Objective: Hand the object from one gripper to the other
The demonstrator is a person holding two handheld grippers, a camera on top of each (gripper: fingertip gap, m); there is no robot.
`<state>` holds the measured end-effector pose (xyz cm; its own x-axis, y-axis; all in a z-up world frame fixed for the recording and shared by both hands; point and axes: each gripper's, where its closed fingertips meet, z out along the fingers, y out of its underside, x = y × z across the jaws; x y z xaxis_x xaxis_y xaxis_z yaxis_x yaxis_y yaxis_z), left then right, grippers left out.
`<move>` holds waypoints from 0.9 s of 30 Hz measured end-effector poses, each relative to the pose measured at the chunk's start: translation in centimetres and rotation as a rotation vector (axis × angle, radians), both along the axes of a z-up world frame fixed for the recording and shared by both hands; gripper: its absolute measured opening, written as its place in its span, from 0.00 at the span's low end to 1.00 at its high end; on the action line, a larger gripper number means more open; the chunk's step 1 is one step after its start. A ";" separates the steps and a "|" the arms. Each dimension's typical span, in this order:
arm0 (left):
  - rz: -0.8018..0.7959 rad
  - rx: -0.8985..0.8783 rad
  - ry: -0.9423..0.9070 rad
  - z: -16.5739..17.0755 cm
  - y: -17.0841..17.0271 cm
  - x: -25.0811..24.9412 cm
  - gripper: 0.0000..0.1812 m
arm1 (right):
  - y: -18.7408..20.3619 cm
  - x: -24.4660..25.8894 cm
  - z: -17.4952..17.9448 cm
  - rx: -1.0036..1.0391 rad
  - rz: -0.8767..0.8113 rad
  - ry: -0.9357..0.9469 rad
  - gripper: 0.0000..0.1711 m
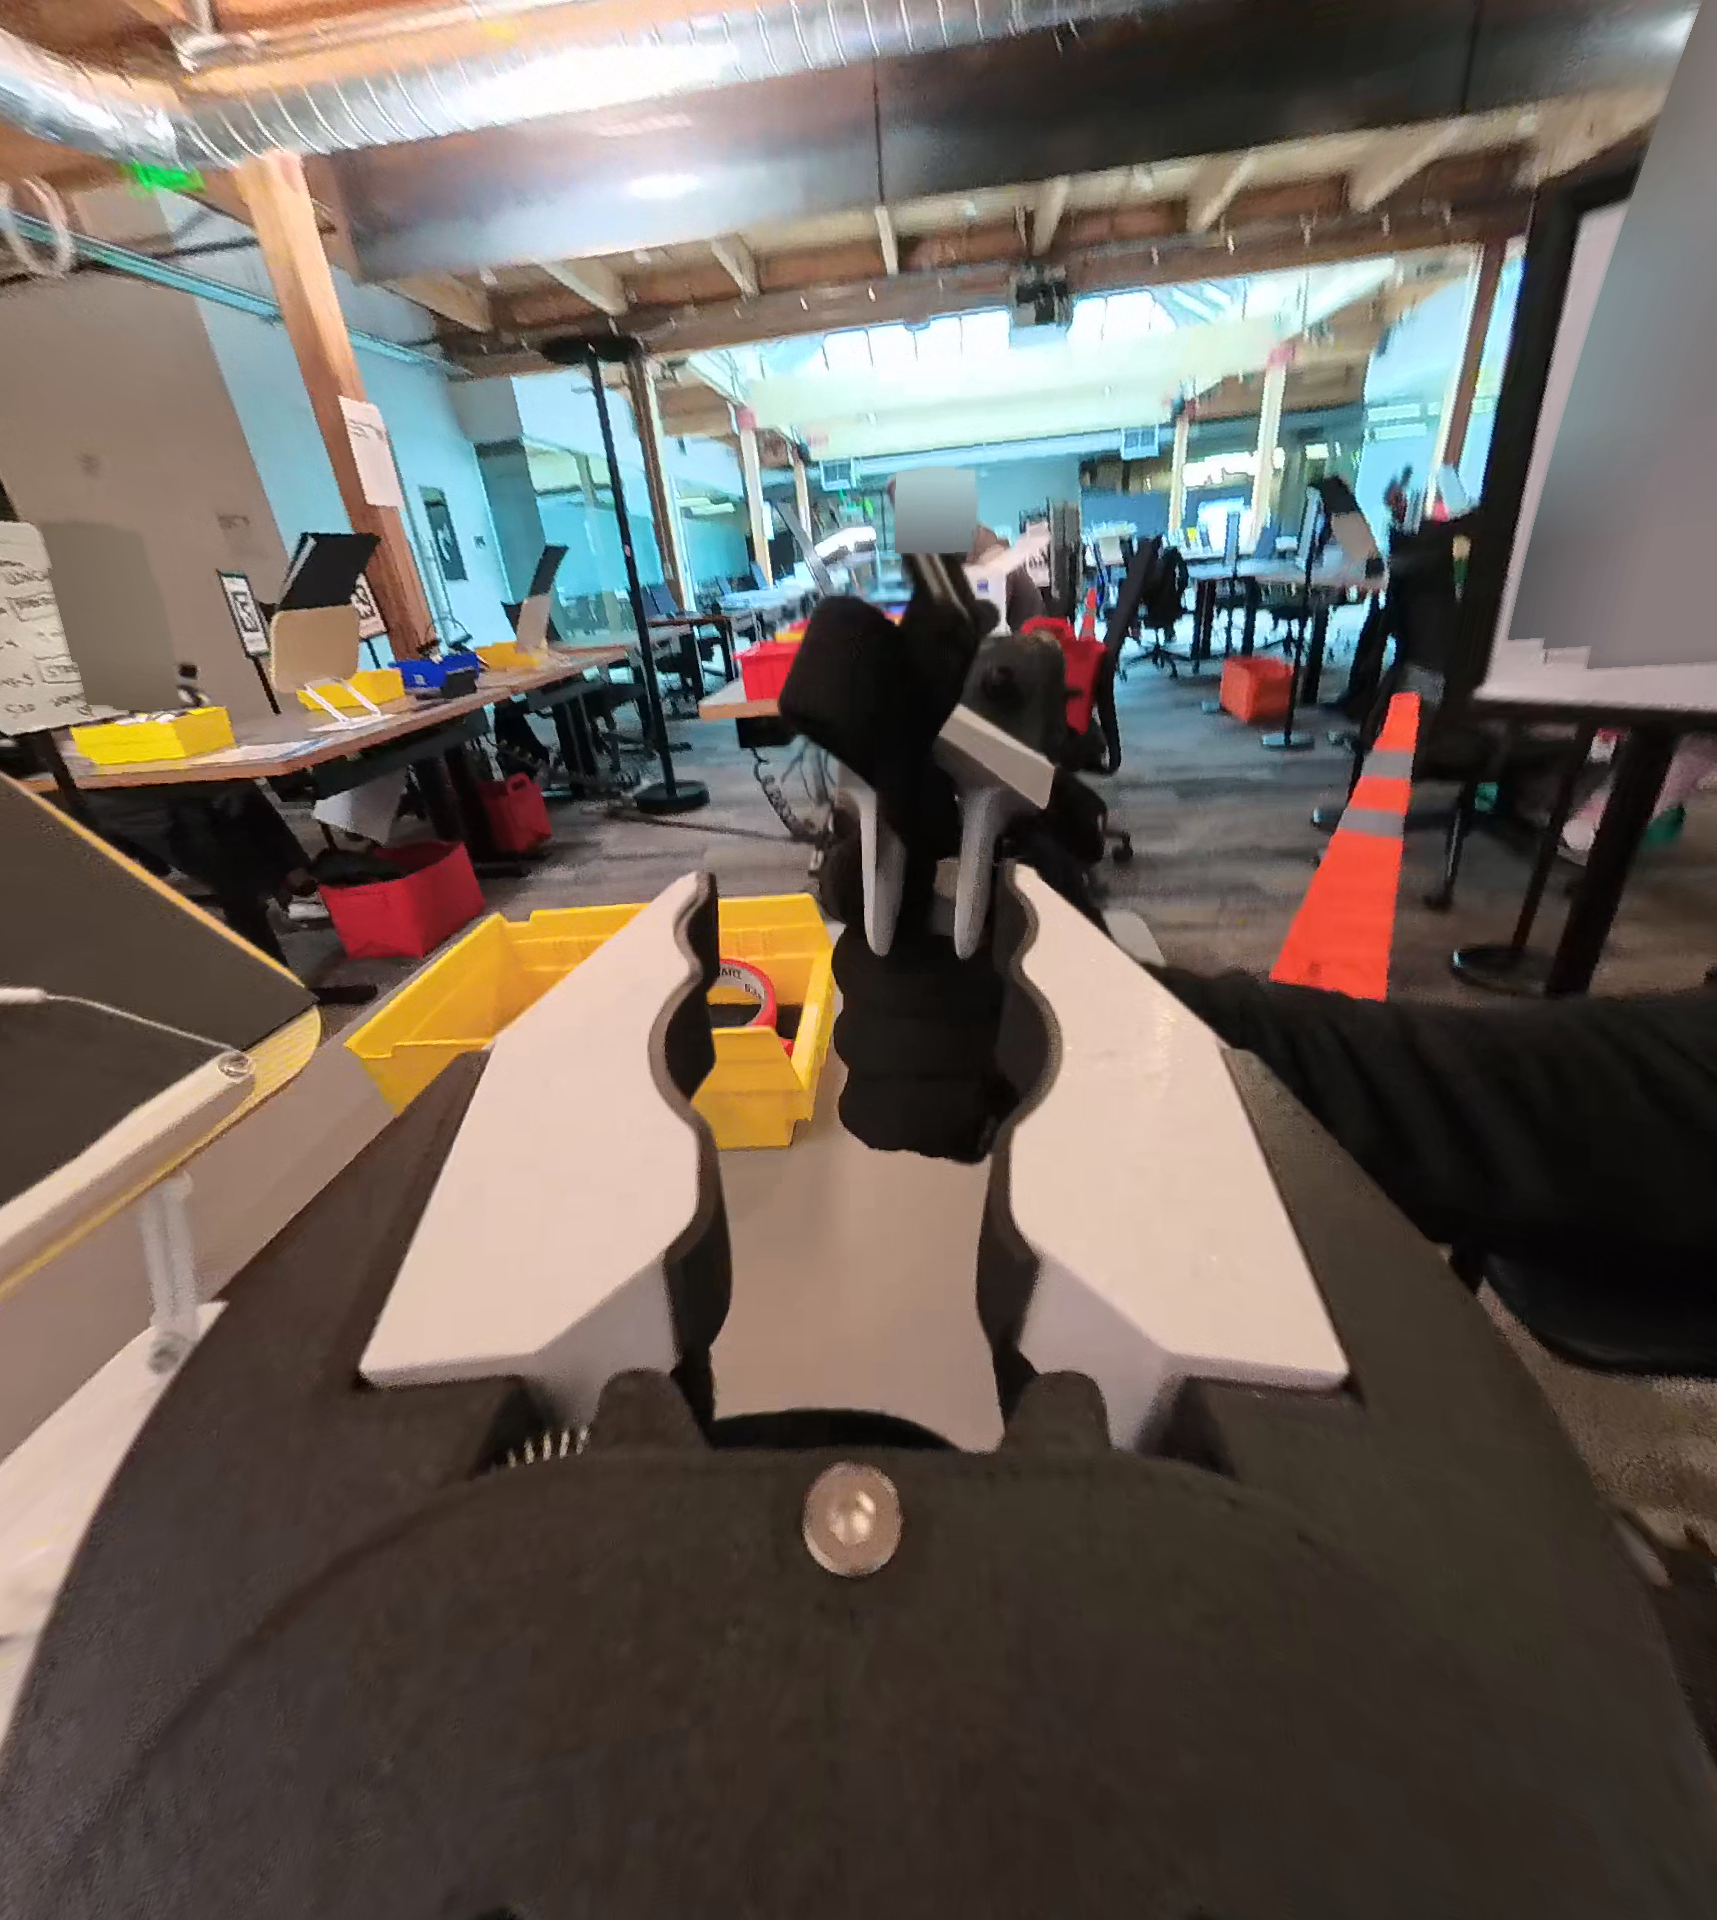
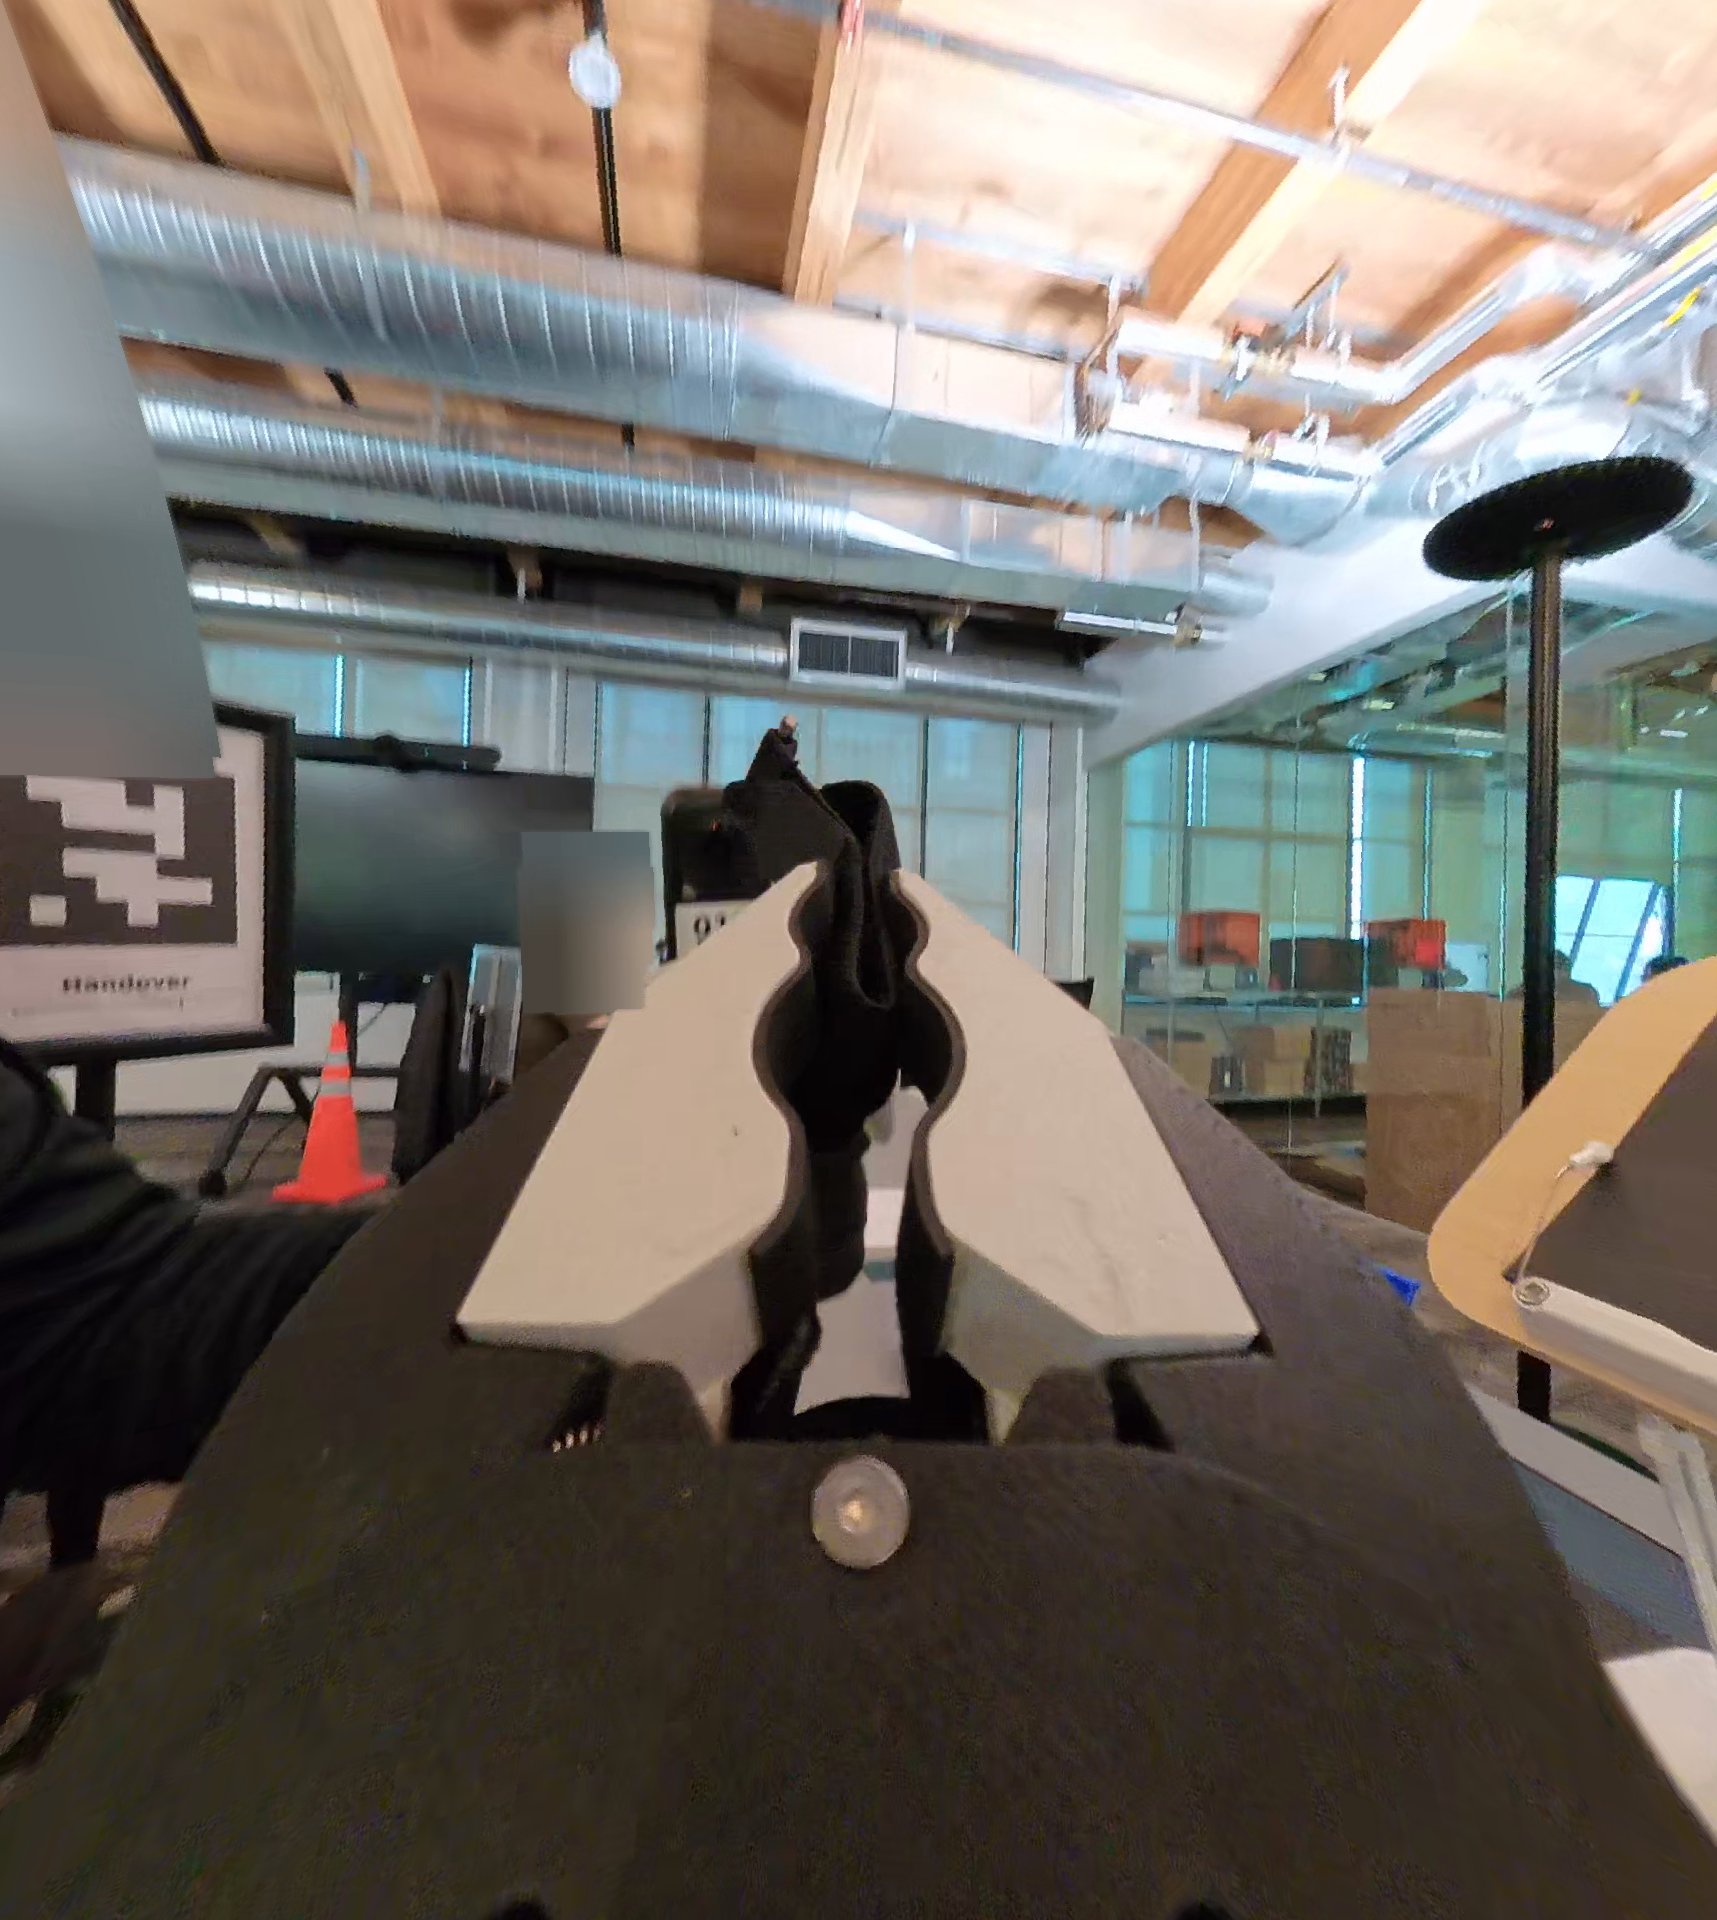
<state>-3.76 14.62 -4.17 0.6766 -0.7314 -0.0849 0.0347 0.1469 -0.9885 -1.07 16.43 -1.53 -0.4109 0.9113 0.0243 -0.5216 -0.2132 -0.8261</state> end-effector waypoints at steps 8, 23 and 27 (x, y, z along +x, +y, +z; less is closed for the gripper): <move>0.057 0.087 -0.205 1.7 1.4 1.7 0.22 | 0.0 -0.8 -0.2 -0.065 0.000 0.049 0.03; 0.048 0.023 -0.150 1.5 2.0 1.2 0.03 | 0.2 -2.1 -2.8 -0.003 -0.006 -0.112 0.19; 0.035 -0.071 0.103 -0.6 1.9 1.4 0.03 | 0.7 -1.1 -3.6 0.119 -0.064 -0.213 0.25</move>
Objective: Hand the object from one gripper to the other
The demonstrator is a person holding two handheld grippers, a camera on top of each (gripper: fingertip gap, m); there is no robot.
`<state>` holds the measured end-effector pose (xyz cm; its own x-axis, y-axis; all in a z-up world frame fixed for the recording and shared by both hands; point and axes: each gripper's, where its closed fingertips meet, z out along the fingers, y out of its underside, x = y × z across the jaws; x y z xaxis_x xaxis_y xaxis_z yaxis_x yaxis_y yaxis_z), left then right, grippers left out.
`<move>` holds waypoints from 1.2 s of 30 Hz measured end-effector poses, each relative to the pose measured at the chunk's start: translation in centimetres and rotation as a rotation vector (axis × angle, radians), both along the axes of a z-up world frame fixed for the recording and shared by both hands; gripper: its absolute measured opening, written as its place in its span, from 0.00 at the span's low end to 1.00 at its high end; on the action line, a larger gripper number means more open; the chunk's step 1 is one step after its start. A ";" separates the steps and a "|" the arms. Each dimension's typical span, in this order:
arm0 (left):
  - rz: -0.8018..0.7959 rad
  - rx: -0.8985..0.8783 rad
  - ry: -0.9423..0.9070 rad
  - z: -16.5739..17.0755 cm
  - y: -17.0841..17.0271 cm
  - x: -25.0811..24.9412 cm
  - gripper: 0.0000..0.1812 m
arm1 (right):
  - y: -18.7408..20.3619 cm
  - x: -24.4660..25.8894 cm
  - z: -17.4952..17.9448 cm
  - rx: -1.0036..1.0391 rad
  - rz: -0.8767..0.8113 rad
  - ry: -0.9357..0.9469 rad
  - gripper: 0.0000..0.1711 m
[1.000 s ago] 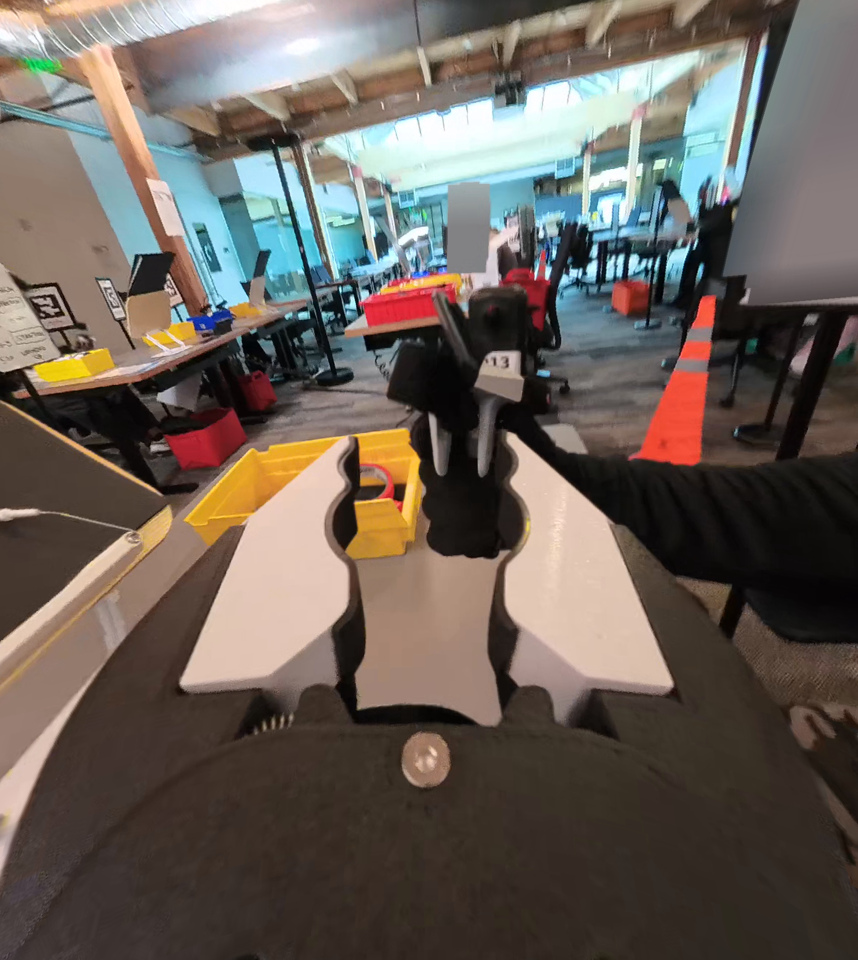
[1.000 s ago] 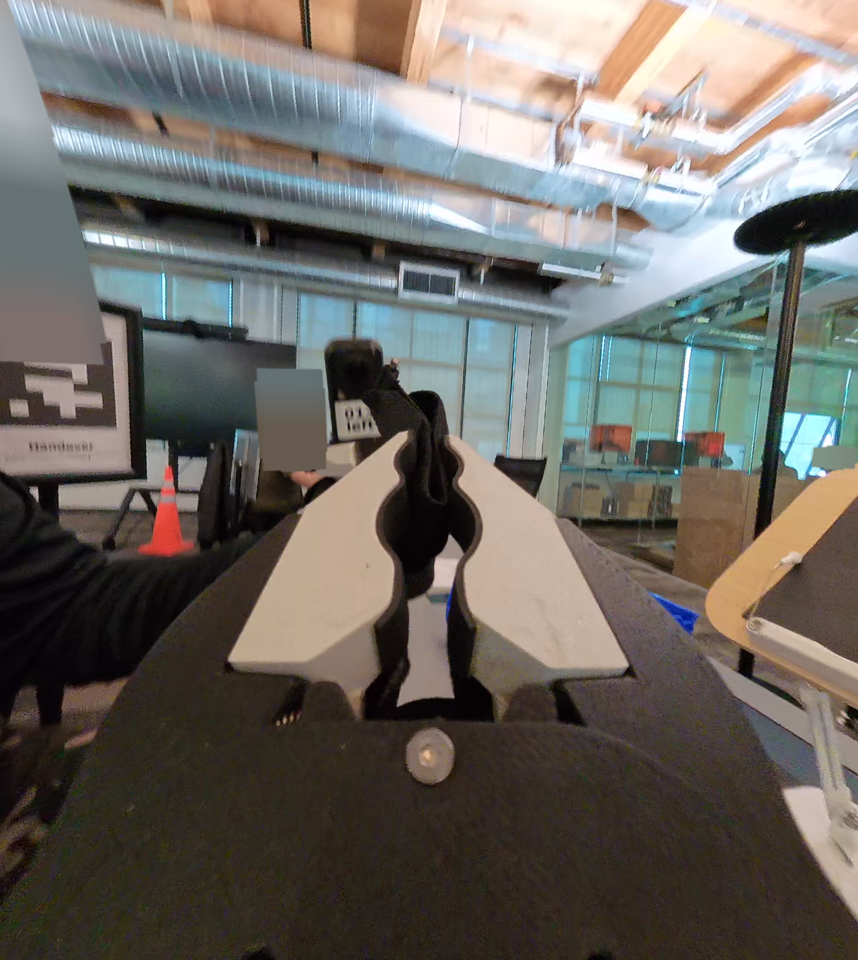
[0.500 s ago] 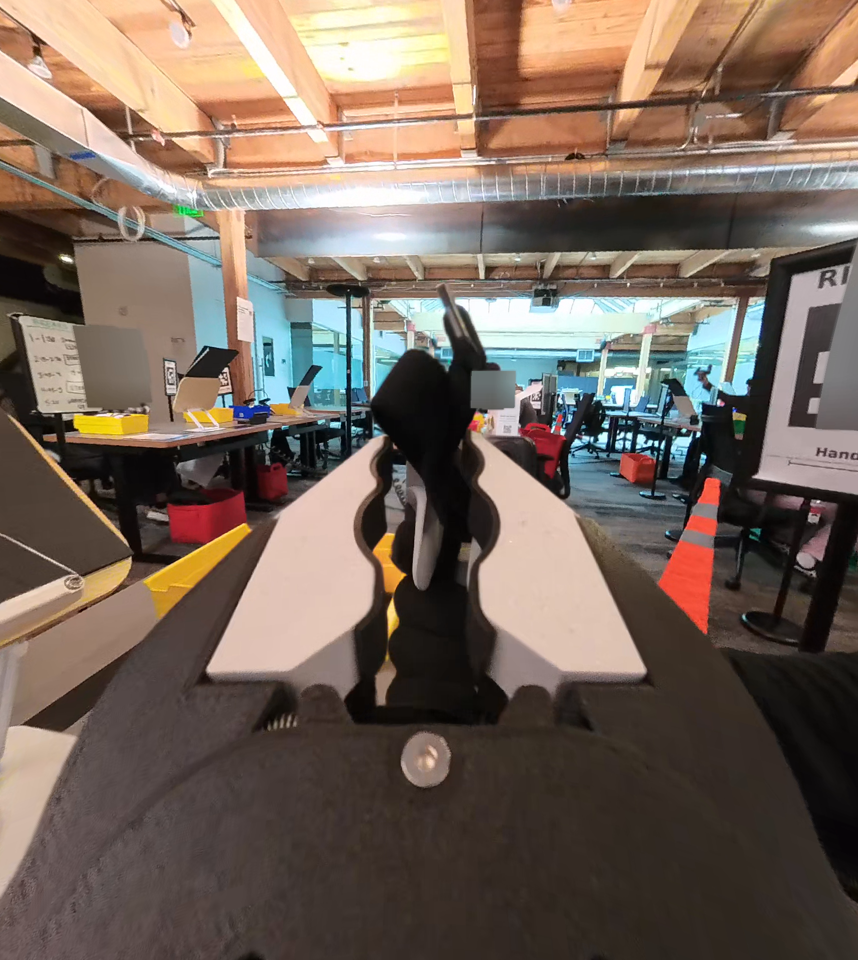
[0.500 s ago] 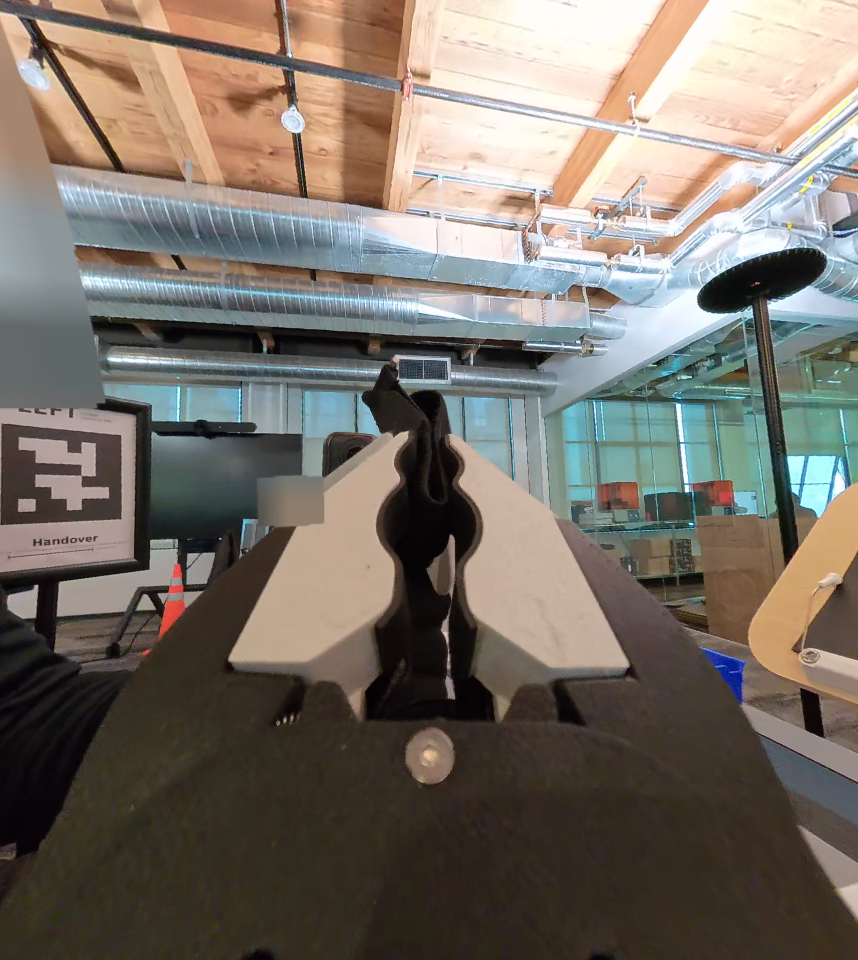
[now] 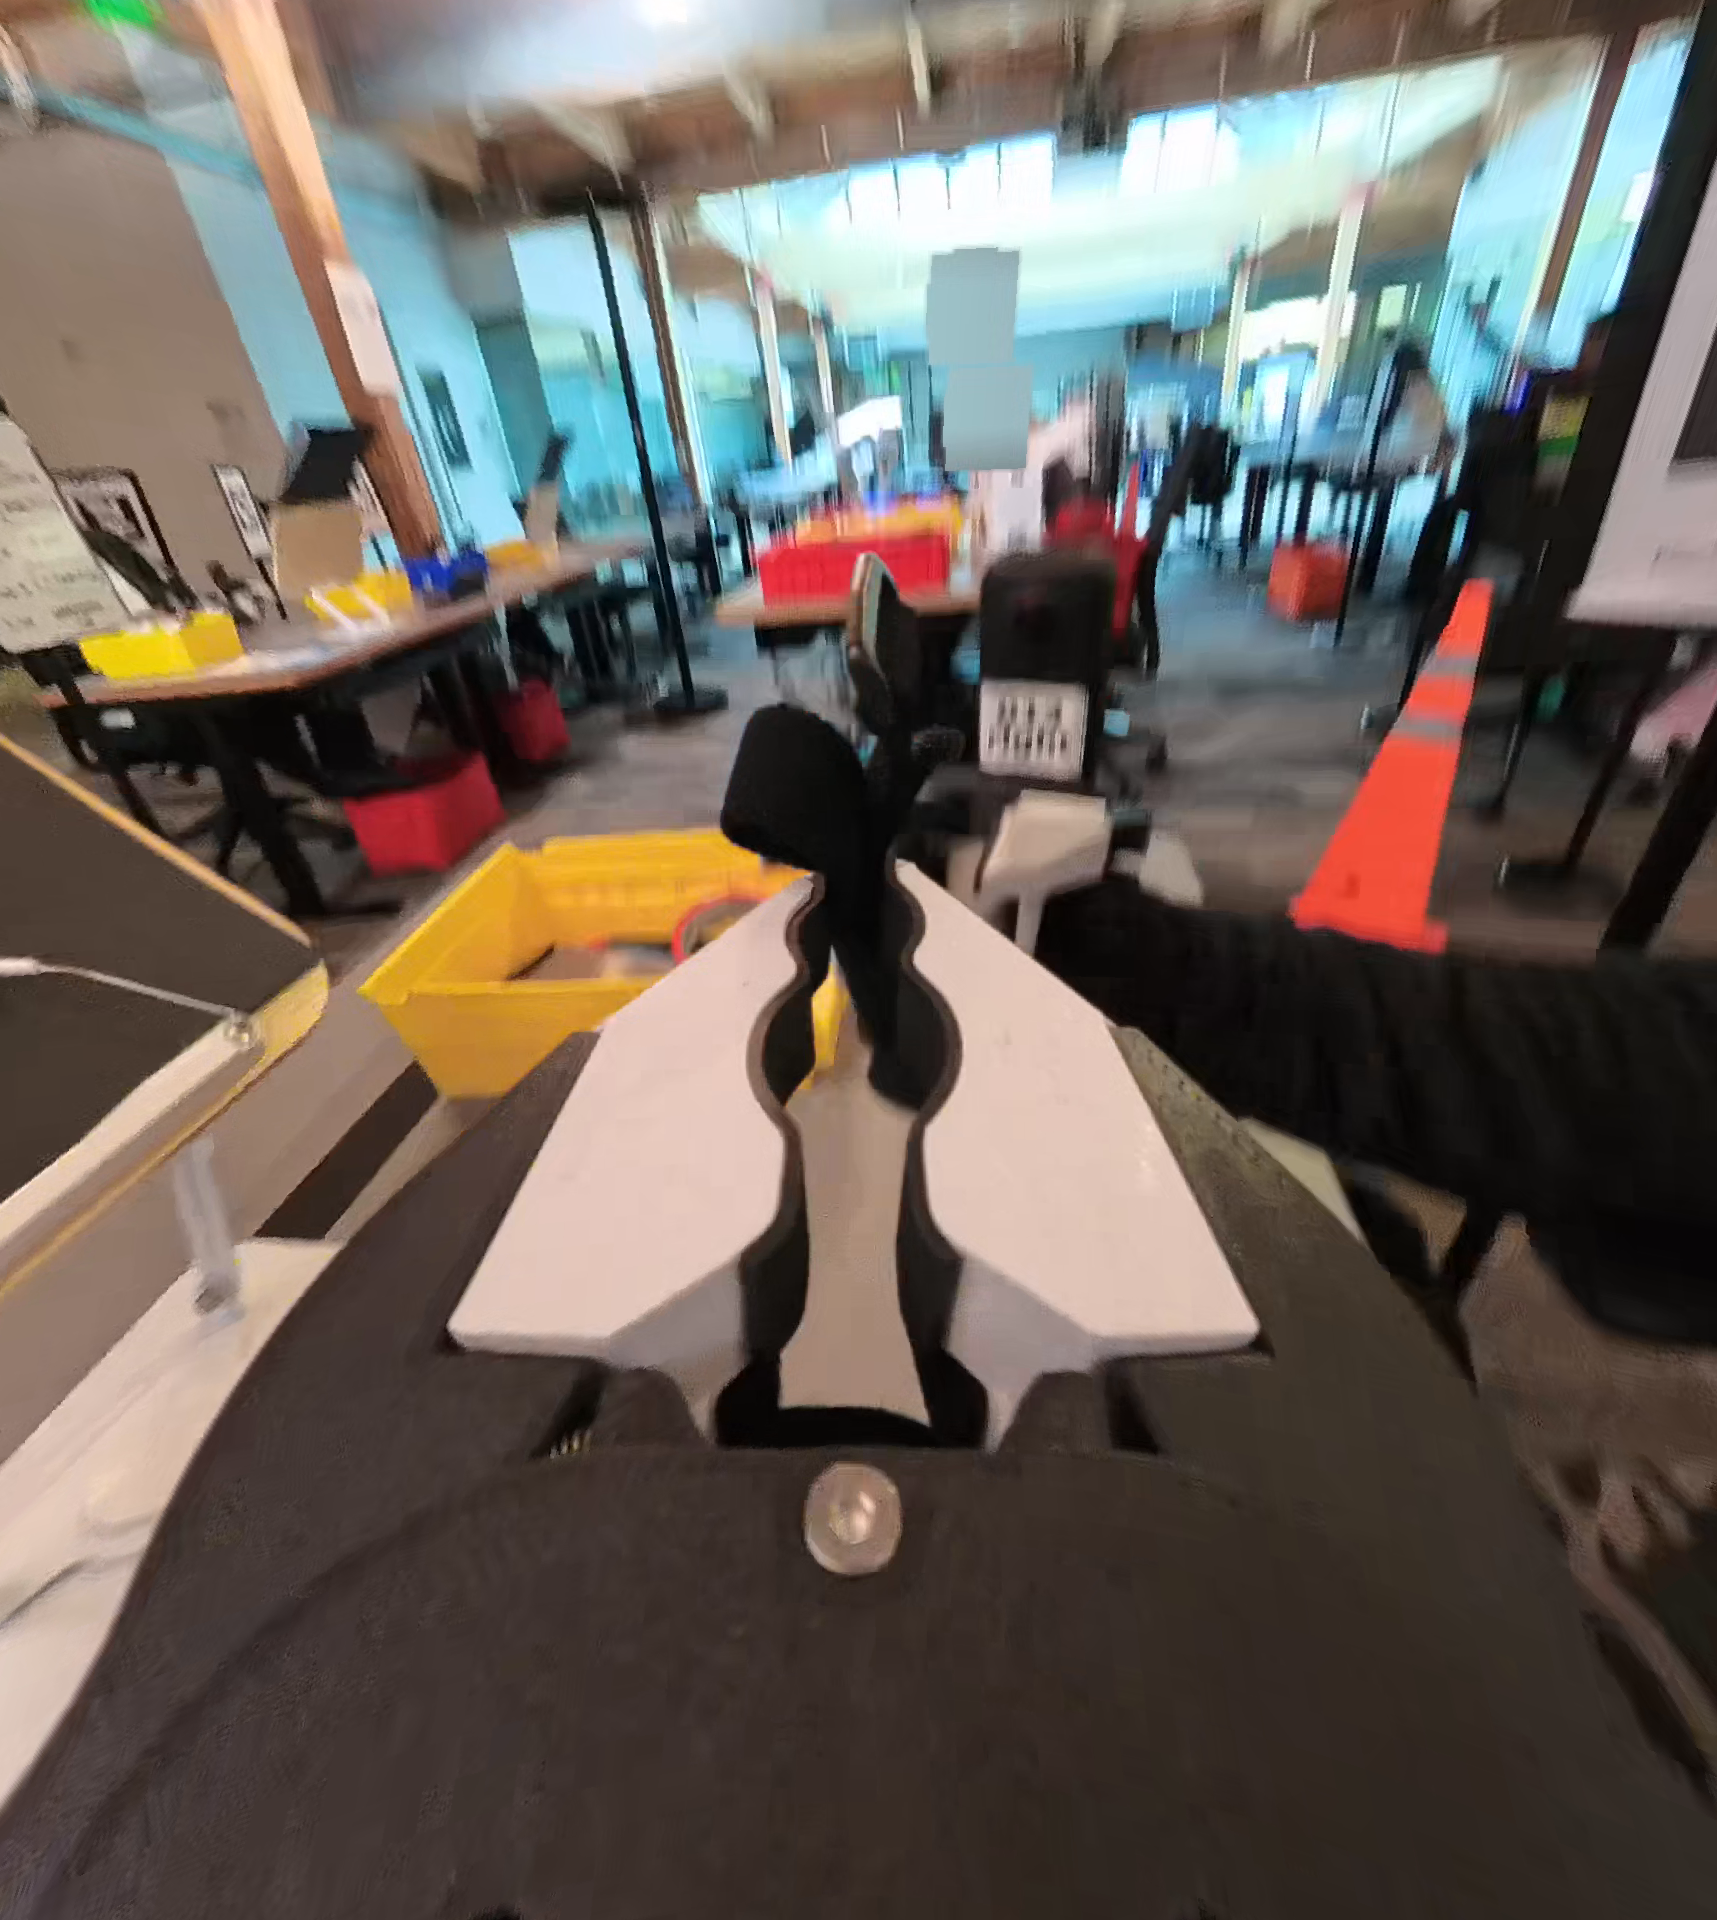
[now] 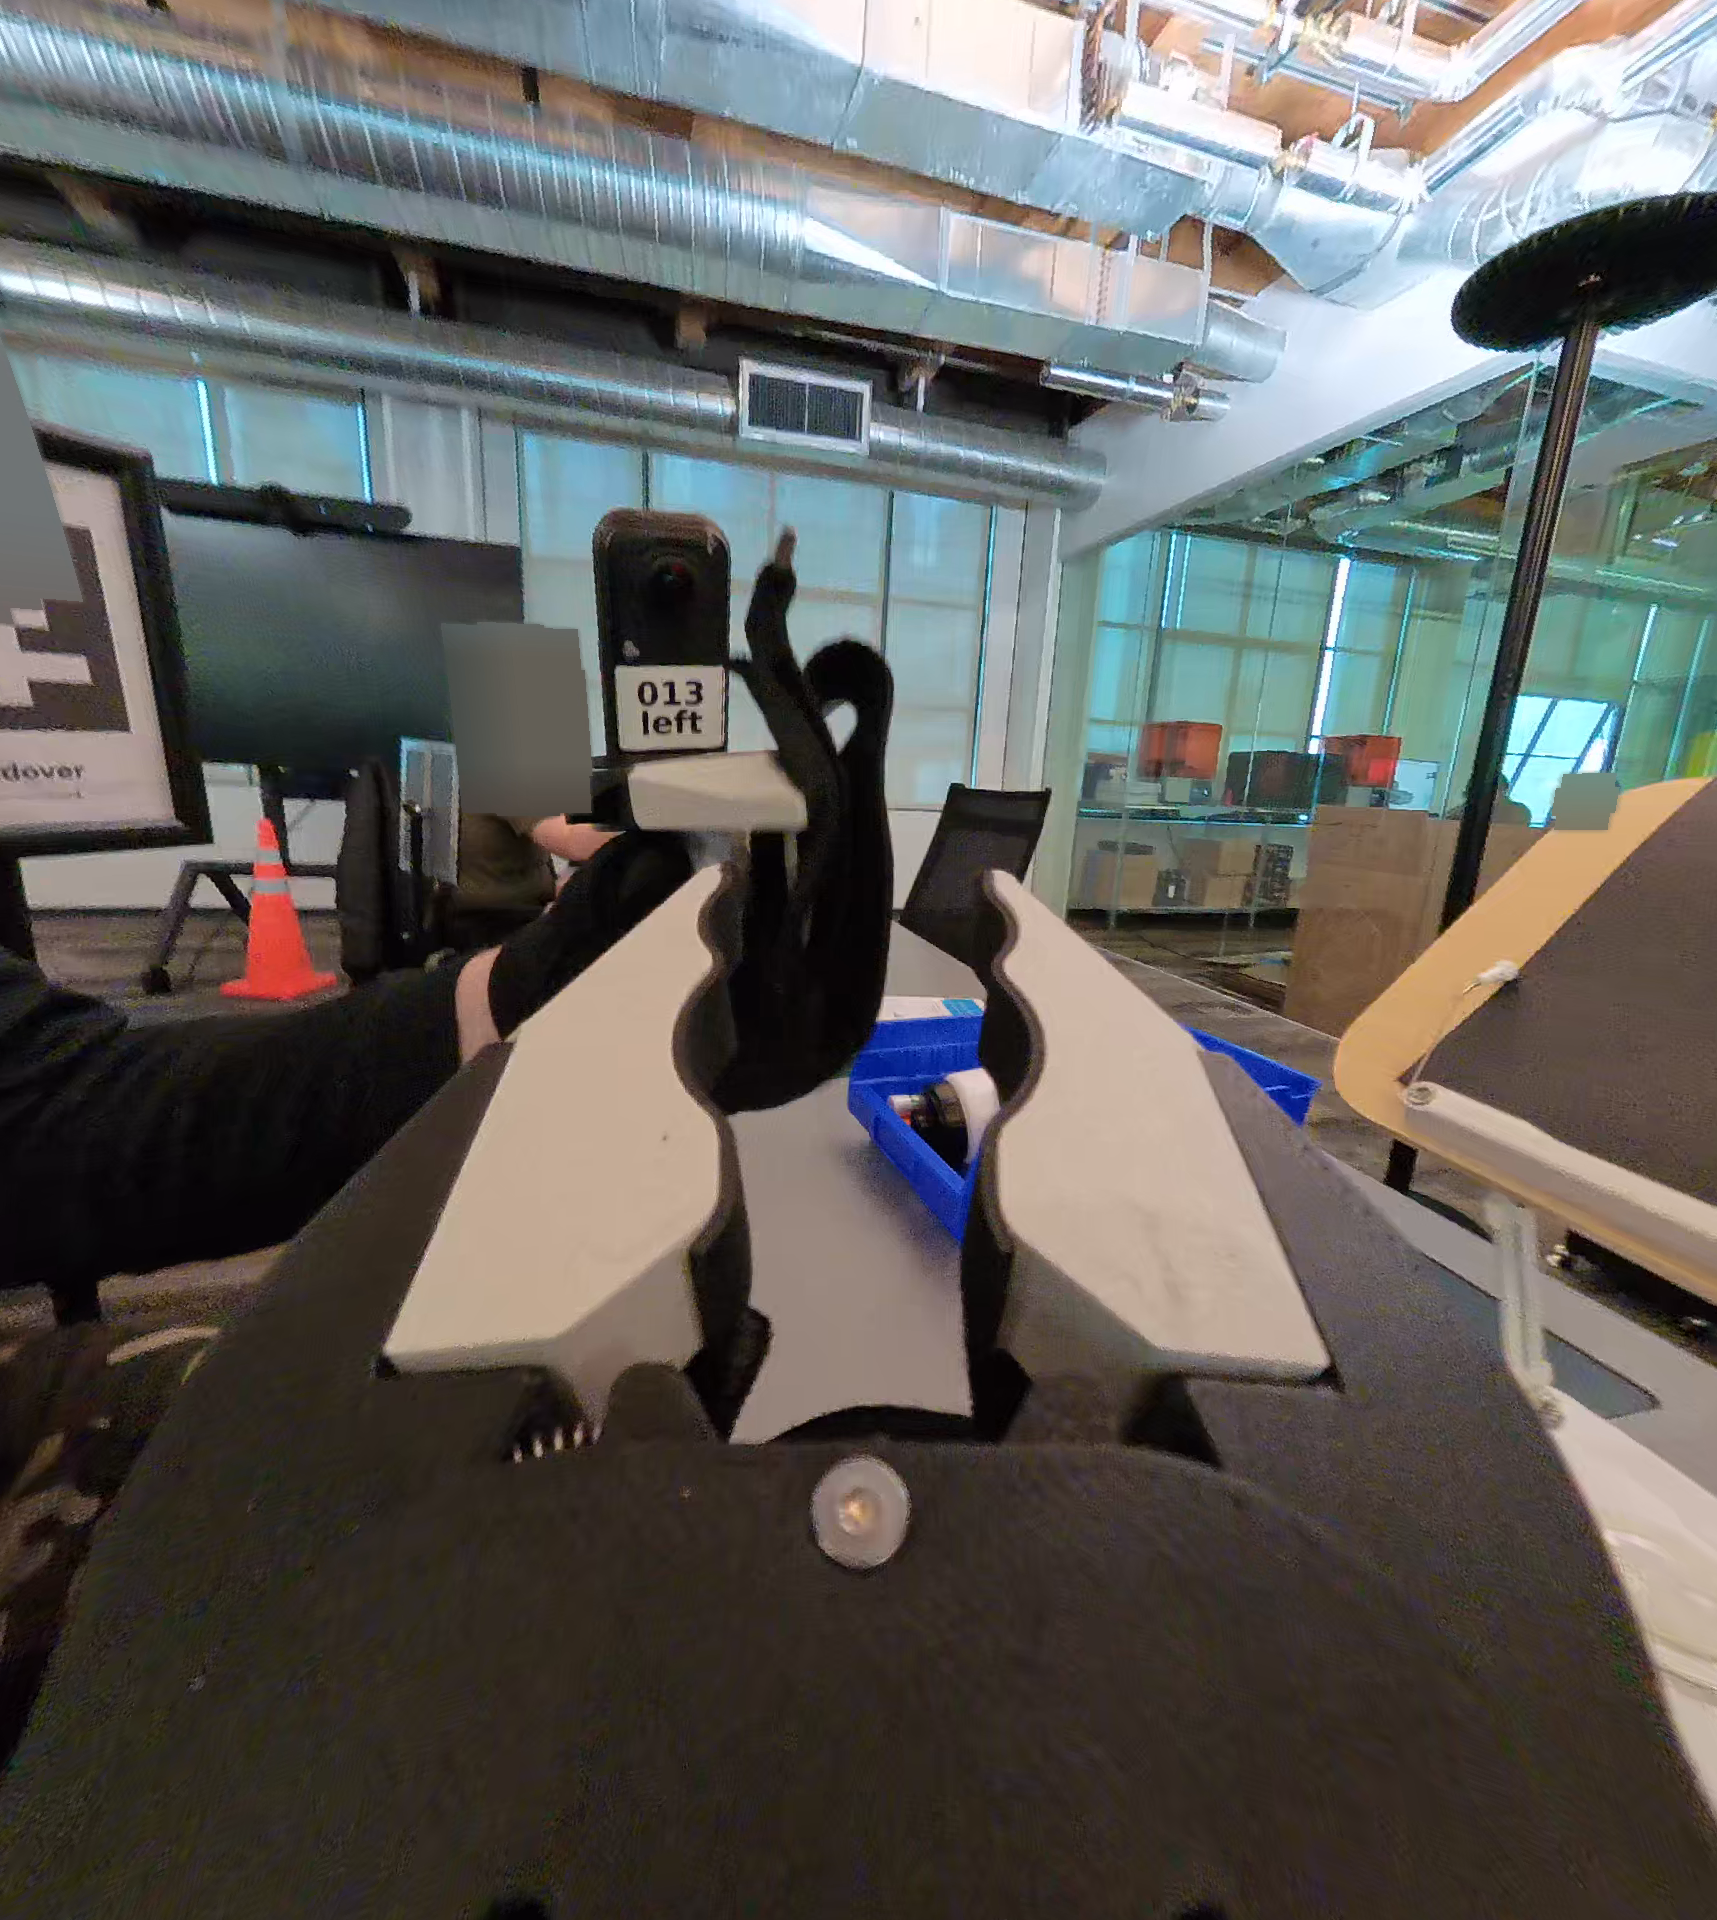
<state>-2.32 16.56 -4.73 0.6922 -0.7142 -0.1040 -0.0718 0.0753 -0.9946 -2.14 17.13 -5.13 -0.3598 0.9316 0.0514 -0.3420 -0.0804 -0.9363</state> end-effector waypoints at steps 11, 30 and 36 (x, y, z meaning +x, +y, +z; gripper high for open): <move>-0.088 -0.116 0.469 -5.0 -1.7 1.9 0.03 | -3.5 -0.2 -1.2 0.234 0.053 -0.154 0.19; 0.010 -0.146 0.276 -5.3 -1.0 0.4 0.22 | -0.8 0.8 1.4 0.116 -0.031 -0.025 0.03; 0.560 0.385 0.738 -5.1 0.9 -2.7 0.33 | 1.6 0.9 2.4 -0.120 -0.014 -0.060 0.03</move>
